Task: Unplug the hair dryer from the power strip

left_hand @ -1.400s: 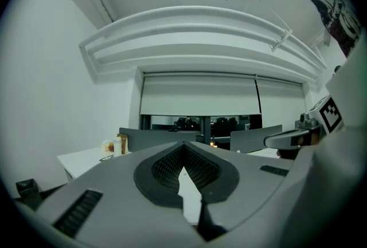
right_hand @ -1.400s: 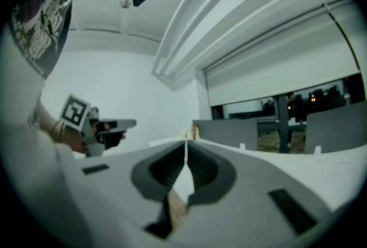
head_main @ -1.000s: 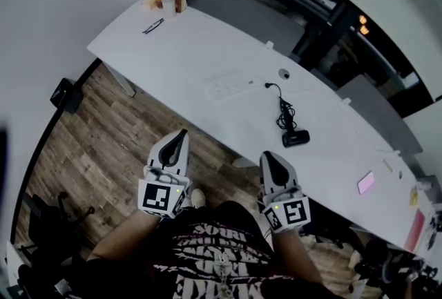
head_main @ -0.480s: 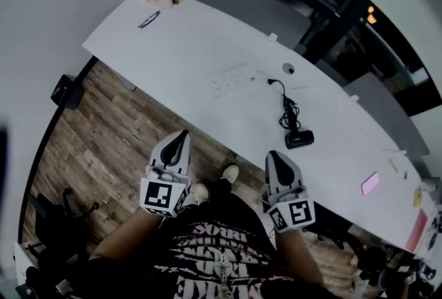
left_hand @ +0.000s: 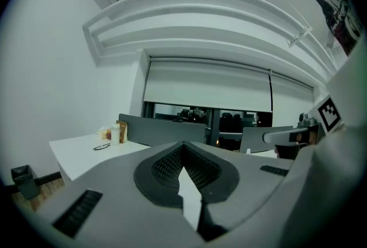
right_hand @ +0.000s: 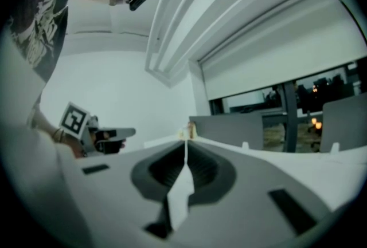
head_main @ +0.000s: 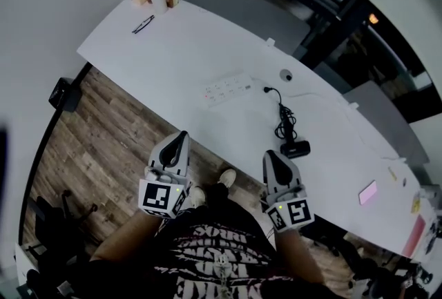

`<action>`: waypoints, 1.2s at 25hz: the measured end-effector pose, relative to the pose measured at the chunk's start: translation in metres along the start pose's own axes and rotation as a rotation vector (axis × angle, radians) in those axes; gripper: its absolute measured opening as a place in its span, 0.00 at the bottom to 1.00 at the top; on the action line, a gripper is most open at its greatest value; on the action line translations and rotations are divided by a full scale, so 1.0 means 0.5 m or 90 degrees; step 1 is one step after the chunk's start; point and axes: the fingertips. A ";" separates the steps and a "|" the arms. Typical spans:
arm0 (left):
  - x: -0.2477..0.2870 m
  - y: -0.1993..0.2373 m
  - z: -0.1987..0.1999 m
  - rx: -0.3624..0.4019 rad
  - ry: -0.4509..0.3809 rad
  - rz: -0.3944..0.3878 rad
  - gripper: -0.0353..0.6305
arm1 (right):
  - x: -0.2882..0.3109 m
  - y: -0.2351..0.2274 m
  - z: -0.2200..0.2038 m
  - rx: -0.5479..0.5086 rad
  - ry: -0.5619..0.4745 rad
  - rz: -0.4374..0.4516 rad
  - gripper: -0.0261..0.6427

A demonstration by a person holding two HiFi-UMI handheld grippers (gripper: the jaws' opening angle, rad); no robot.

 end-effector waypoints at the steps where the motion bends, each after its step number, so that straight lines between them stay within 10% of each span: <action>1: 0.009 -0.001 -0.005 0.001 0.005 -0.001 0.09 | 0.004 -0.007 0.000 0.001 0.001 0.000 0.09; 30: 0.230 0.035 -0.015 0.047 0.065 0.008 0.09 | 0.212 -0.179 0.010 0.113 -0.007 0.080 0.09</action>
Point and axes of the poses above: the fingertips, and each gripper's own axes: x forward along the fingers, y to its left, z out of its top, and after that the axes turned 4 degrees about y, right-handed
